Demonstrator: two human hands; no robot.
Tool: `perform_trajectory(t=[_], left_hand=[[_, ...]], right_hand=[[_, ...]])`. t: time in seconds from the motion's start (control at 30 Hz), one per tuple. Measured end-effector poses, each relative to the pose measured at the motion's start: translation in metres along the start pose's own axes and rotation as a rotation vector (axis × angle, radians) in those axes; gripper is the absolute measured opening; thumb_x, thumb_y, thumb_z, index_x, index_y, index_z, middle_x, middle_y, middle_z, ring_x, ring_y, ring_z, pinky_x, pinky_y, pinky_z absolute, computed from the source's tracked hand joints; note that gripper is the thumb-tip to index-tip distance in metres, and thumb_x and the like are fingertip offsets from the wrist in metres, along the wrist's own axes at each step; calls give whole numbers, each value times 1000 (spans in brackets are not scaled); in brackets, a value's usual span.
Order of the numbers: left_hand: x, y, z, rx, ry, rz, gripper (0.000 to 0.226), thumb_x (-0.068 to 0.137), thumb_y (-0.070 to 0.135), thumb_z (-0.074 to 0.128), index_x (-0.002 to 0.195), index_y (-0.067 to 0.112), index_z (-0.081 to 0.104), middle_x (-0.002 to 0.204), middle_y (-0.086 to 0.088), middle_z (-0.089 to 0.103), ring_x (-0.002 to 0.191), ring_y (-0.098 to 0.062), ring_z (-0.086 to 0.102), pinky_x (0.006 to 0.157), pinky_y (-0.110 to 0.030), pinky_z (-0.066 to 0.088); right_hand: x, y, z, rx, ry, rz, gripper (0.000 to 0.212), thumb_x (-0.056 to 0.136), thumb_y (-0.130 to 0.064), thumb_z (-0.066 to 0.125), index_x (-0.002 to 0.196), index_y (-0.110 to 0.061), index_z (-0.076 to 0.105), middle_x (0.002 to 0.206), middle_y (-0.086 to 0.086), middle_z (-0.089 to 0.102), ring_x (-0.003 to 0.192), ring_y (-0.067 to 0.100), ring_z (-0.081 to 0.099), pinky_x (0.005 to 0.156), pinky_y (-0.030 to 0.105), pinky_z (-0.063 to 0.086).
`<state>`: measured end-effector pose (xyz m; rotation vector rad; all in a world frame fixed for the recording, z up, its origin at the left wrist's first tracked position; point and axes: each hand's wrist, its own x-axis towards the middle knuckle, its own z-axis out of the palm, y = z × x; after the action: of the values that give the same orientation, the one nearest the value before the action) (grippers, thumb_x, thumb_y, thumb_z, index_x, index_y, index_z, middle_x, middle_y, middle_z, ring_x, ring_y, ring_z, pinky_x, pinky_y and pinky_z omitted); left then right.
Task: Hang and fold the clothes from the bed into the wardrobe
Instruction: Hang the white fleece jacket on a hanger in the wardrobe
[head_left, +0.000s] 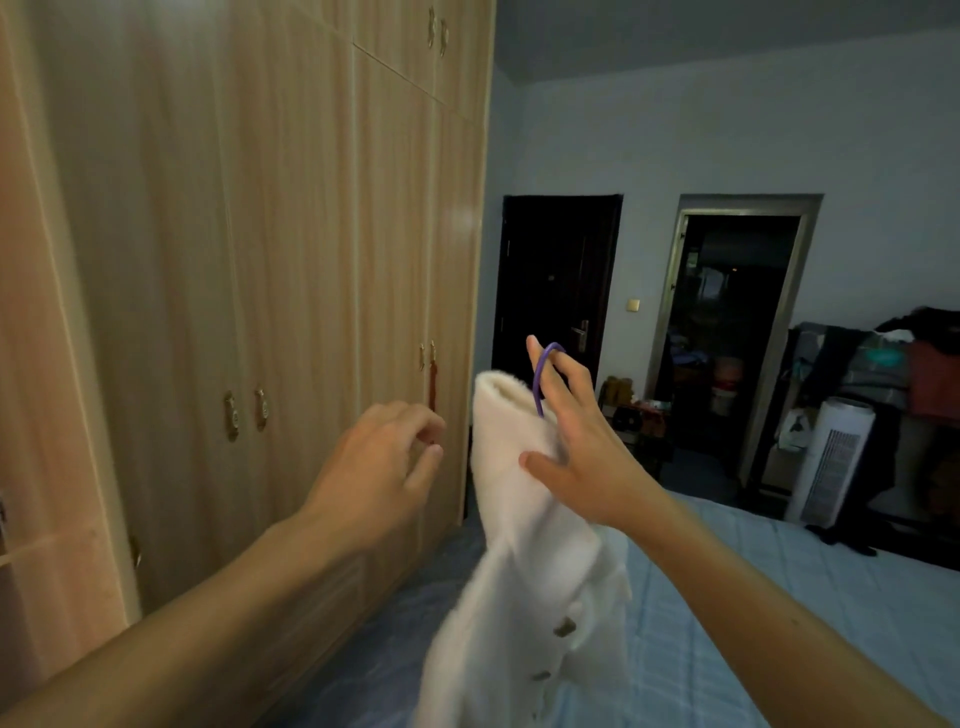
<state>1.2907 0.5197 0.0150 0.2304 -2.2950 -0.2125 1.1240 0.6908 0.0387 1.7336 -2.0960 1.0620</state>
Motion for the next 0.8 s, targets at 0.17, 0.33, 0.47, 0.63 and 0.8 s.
perform_trajectory(t=[0.17,0.33,0.47,0.63,0.8], left_hand=[[39,-11,3,31,-3,79,47,88,15,68,133,18,55,126,-1,59,113,-18,52,101,-33,40],[65,-3,15,13,-64,286,56,88,24,73,139,14,52,135,-5,56,122,-24,51,105,-40,40],[75,2,32,-100,-139,412,64,88,35,71,145,17,46,144,-2,50,132,-22,46,109,-47,39],[77,24,47,-377,-282,490,38,91,32,69,127,24,58,127,8,58,119,-17,56,99,-40,47],[68,44,41,-641,-642,305,61,87,7,72,114,59,54,115,33,59,108,9,58,90,-8,45]], right_hand=[[-4,-6,-14,49,-70,-83,106,86,-9,68,154,-46,-6,155,-28,-2,139,-20,5,102,-4,15],[-10,-6,-24,50,-93,-126,101,88,-8,66,156,-40,-2,156,-26,0,144,-12,5,112,9,11],[-16,-9,-27,81,-132,-126,102,88,-7,65,153,-49,-1,156,-28,1,143,-13,8,106,-2,17],[-25,-11,-26,152,-160,-116,101,87,-1,63,154,-46,3,156,-27,3,145,-9,9,109,1,18],[-36,-12,-27,176,-180,-103,102,86,3,62,154,-44,2,158,-25,2,147,-7,6,115,16,16]])
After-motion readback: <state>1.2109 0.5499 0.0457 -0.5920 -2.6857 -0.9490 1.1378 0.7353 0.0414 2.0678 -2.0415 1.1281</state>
